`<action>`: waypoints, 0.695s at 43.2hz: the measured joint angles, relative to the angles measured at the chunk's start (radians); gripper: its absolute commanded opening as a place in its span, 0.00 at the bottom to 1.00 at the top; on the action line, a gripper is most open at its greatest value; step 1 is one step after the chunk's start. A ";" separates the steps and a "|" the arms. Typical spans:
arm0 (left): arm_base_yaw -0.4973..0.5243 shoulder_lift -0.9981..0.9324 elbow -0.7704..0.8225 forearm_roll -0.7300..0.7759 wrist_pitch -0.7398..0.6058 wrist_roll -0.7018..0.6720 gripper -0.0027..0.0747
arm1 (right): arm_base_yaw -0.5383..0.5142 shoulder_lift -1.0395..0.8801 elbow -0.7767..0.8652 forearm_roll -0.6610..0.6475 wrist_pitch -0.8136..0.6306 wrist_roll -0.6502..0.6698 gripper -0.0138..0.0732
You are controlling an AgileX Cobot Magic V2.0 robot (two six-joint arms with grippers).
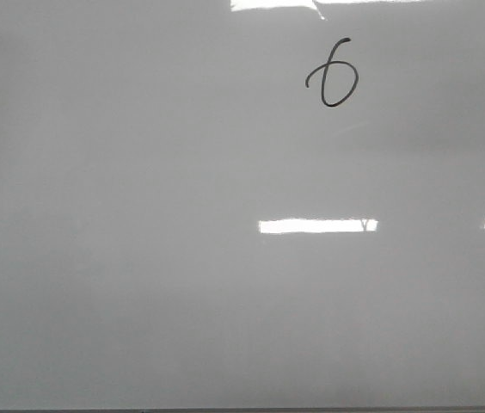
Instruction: Write number 6 on whiteboard
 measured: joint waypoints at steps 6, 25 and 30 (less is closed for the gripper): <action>0.000 0.000 0.000 0.000 0.000 0.000 0.01 | 0.000 0.000 0.000 0.000 0.000 0.000 0.08; 0.000 0.000 0.000 0.000 0.000 0.000 0.01 | -0.222 -0.232 0.283 -0.002 -0.287 0.000 0.08; 0.000 0.000 0.000 0.000 0.000 0.000 0.01 | -0.323 -0.357 0.440 -0.002 -0.442 0.000 0.08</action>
